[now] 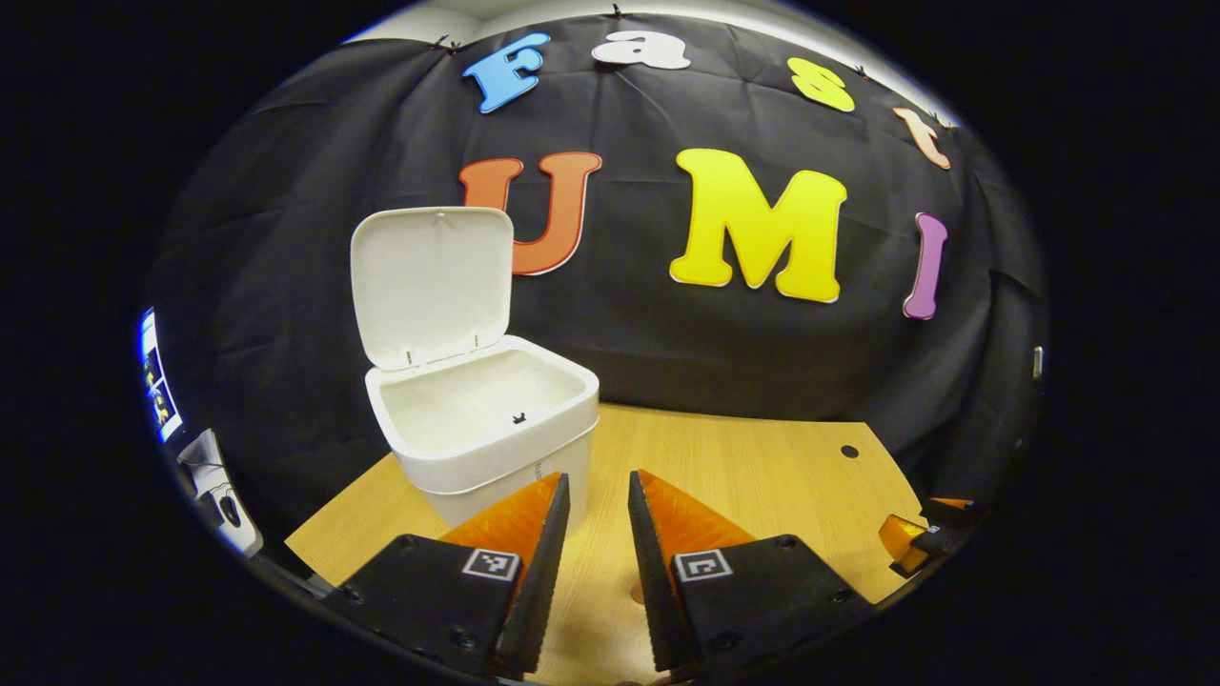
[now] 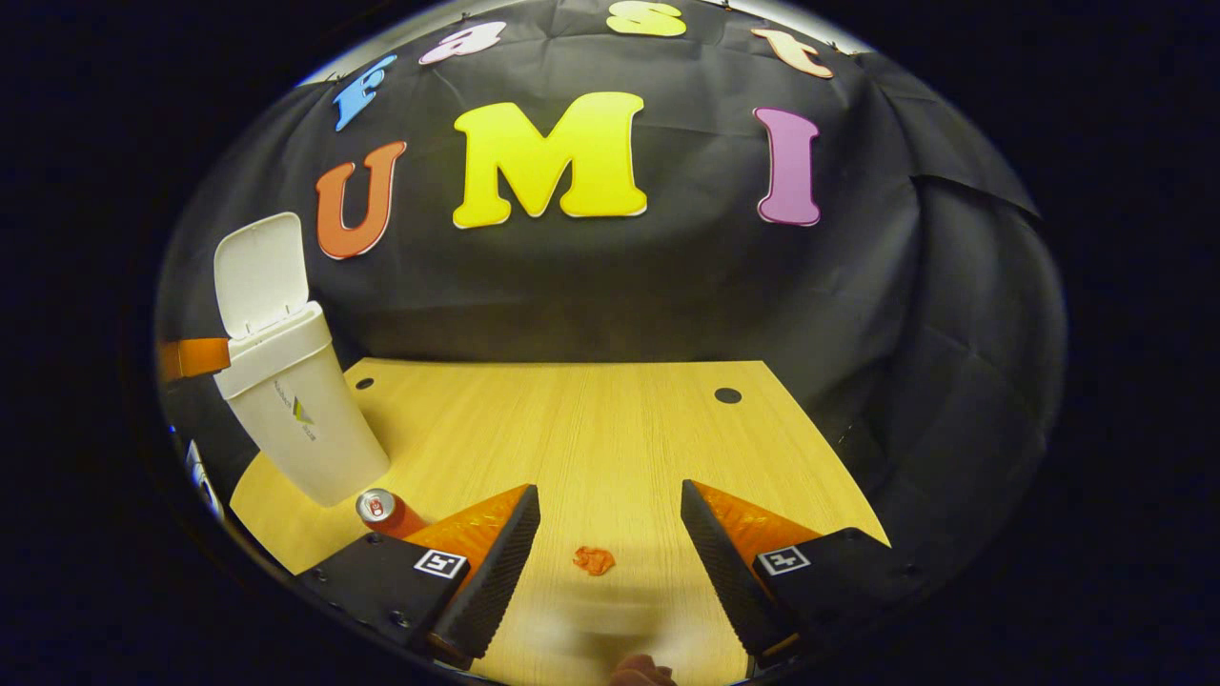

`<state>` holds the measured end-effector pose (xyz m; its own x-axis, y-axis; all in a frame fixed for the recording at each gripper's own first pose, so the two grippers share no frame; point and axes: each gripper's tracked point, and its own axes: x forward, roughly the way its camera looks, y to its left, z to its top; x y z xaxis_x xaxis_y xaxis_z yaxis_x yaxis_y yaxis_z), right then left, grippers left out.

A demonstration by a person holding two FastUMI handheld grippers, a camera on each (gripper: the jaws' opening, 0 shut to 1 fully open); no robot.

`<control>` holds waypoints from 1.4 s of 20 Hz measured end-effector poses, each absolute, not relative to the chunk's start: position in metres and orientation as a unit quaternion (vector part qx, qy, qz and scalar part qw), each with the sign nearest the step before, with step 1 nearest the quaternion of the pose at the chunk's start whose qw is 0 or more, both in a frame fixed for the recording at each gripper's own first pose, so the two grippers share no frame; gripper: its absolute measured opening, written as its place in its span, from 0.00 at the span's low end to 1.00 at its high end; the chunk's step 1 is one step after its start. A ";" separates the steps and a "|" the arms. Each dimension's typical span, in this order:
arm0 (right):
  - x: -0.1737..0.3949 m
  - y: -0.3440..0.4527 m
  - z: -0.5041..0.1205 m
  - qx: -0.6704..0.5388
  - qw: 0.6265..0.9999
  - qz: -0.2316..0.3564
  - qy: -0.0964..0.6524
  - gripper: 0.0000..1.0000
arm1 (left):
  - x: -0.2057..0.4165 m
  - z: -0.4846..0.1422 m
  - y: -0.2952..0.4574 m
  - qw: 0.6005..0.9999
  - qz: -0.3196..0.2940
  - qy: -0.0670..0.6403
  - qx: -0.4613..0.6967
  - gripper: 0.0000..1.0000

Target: Press the lid of the desktop garbage bin to open it, pick up the crumpled paper on the desktop and throw it into the bin, then pick up the pop can on the desktop and drop it into the bin, and finally close the garbage bin lid.

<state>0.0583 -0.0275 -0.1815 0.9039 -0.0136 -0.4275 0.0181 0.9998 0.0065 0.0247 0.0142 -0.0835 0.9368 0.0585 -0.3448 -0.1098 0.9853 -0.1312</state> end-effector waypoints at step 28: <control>0.102 -0.012 -0.385 -0.039 0.862 0.003 0.506 0.81 | 0.020 -0.130 -0.023 0.985 -0.059 0.159 0.031 0.98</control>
<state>0.1018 -0.0119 -0.3849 0.4884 -0.0338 -0.8720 -0.0449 0.9970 -0.0637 0.0199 -0.0226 -0.1297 0.9425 -0.1059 -0.3170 0.1258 0.9911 0.0429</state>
